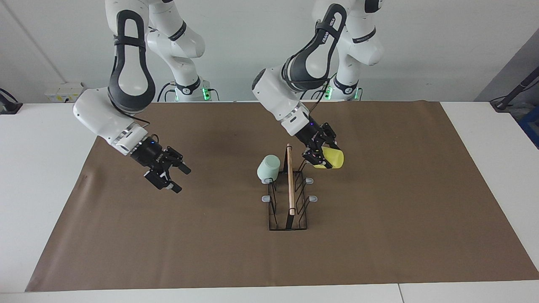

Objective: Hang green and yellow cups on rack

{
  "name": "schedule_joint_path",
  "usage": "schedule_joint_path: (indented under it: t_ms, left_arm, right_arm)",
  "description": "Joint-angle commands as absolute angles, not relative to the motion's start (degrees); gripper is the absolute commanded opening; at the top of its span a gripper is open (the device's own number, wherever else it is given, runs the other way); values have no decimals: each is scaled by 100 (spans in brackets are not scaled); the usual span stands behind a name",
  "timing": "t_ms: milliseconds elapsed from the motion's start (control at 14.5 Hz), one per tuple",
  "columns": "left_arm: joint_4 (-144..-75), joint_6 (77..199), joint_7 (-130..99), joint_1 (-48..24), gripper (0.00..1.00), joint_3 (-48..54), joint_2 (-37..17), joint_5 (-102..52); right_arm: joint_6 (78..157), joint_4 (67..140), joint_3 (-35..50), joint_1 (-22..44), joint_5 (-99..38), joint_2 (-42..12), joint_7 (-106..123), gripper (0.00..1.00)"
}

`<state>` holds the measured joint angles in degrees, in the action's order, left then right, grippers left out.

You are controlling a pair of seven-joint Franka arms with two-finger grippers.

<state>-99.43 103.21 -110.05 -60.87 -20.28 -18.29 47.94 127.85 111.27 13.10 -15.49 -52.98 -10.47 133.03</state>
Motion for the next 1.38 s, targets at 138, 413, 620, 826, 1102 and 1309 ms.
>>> schedule_joint_path:
  t_ms: [138,413,620,826,1102,1309]
  left_arm:
    - [-10020,9958,-11258,-6486,0,-2109,-1810,4957]
    - [-10002,9923,-11461,-6583,0,-2109,-2030,5080]
    - [-9967,9923,-11566,-6583,0,-2118,-2118,5115]
    - [-9914,9905,-11610,-6592,0,-2127,-2153,5159]
    - [-9897,9870,-11698,-6715,0,-2127,-2241,5142]
    - [-9879,9870,-11707,-6715,0,-2118,-2294,5141]
  right_arm:
    - [11805,10609,1380,-1942,-3624,-1029,12464,100]
    - [11041,9899,1371,-2004,-1824,-932,11349,100]
    - [10565,9694,1389,-1943,-907,-687,10663,100]
    - [10407,9686,1459,-1890,-283,-510,10232,100]
    - [9898,9686,1485,-1846,-62,-291,8934,100]
    - [9520,9686,1485,-1705,79,-141,7529,100]
